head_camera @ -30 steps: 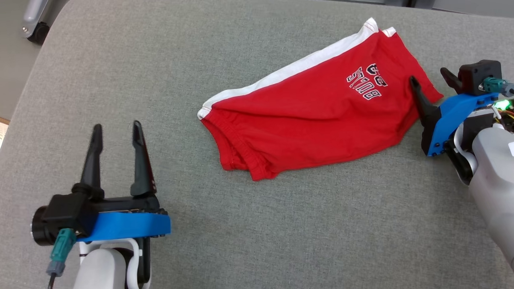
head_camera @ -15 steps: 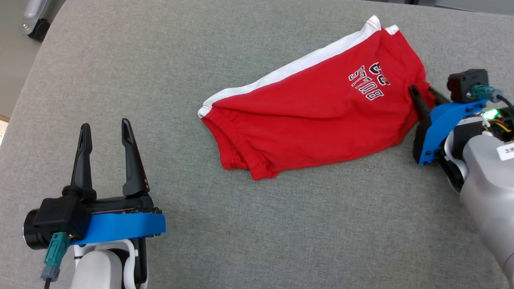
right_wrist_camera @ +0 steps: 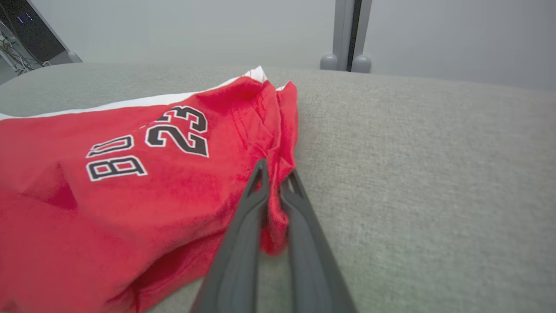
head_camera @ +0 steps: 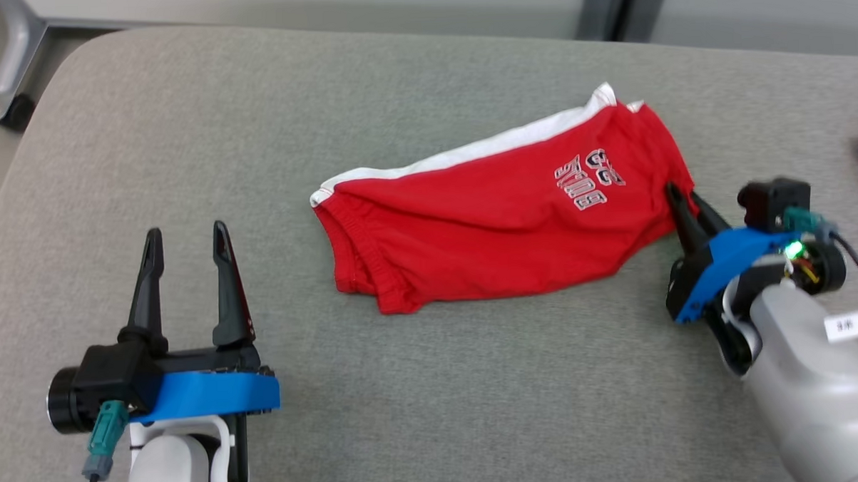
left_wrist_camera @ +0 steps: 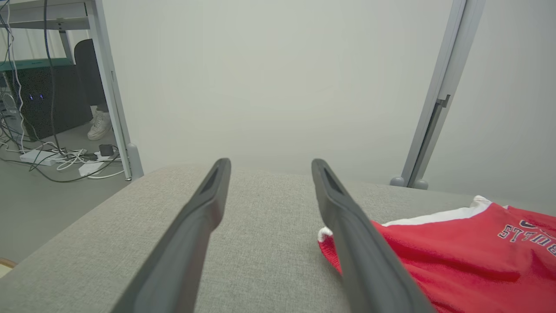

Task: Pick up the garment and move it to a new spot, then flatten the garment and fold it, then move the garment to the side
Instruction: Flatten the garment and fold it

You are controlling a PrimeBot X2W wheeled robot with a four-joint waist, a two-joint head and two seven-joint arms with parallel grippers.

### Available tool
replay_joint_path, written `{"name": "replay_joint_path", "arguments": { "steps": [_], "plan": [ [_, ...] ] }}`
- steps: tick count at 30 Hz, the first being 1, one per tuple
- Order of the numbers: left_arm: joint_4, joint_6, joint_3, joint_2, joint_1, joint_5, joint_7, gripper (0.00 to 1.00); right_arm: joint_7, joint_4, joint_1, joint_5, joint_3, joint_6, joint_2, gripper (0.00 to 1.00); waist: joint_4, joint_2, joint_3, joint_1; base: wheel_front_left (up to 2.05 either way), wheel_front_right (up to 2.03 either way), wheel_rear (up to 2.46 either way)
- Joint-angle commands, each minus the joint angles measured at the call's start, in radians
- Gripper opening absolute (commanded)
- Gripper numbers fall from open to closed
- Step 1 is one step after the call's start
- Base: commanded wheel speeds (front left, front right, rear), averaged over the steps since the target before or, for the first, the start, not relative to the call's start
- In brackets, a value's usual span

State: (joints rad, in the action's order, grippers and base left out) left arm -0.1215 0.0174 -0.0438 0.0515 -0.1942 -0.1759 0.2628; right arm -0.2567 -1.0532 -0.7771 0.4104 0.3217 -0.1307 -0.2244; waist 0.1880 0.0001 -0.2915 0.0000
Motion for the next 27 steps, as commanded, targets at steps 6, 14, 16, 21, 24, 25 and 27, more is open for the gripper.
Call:
{"name": "replay_joint_path", "arguments": {
  "steps": [6, 14, 16, 21, 24, 25, 27],
  "plan": [
    [-0.009, 0.007, 0.02, -0.001, 0.053, 0.027, 0.003, 1.0, -0.009, 0.161, 0.2, 0.047, -0.081, 0.0, 0.008, 0.0, -0.08, -0.0001, 0.071, 0.0, 0.0, 0.0, 0.0],
    [-0.01, 0.017, 0.041, -0.001, 0.109, 0.044, 0.003, 1.0, -0.009, 0.336, 0.452, 0.028, -0.256, 0.0, 0.02, 0.0, -0.121, -0.0001, 0.121, 0.0, 0.0, 0.0, 0.0],
    [-0.009, 0.02, 0.04, -0.001, 0.116, 0.045, 0.003, 1.0, -0.009, 0.358, 0.493, 0.019, -0.297, 0.0, 0.016, 0.0, -0.123, -0.0001, 0.126, 0.0, 0.0, 0.0, 0.0],
    [-0.013, 0.023, 0.028, -0.001, 0.121, 0.043, 0.003, 1.0, 0.021, 0.414, 0.549, -0.016, -0.377, 0.0, 0.02, 0.0, -0.122, -0.0001, 0.13, 0.0, 0.0, 0.0, 0.0],
    [-0.017, 0.026, 0.02, -0.001, 0.114, 0.042, 0.003, 1.0, 0.044, 0.453, 0.556, -0.04, -0.409, 0.0, 0.037, 0.0, -0.118, -0.0001, 0.13, 0.0, 0.0, 0.0, 0.0],
    [-0.018, 0.026, 0.017, -0.002, 0.112, 0.042, 0.003, 1.0, 0.048, 0.466, 0.555, -0.046, -0.415, 0.0, 0.043, 0.0, -0.116, -0.0001, 0.13, 0.0, 0.0, 0.0, 0.0],
    [-0.019, 0.025, 0.013, -0.002, 0.108, 0.041, 0.003, 1.0, 0.06, 0.498, 0.543, -0.059, -0.42, 0.0, 0.055, 0.0, -0.113, -0.0001, 0.129, 0.0, 0.0, 0.0, 0.0]
  ]
}}
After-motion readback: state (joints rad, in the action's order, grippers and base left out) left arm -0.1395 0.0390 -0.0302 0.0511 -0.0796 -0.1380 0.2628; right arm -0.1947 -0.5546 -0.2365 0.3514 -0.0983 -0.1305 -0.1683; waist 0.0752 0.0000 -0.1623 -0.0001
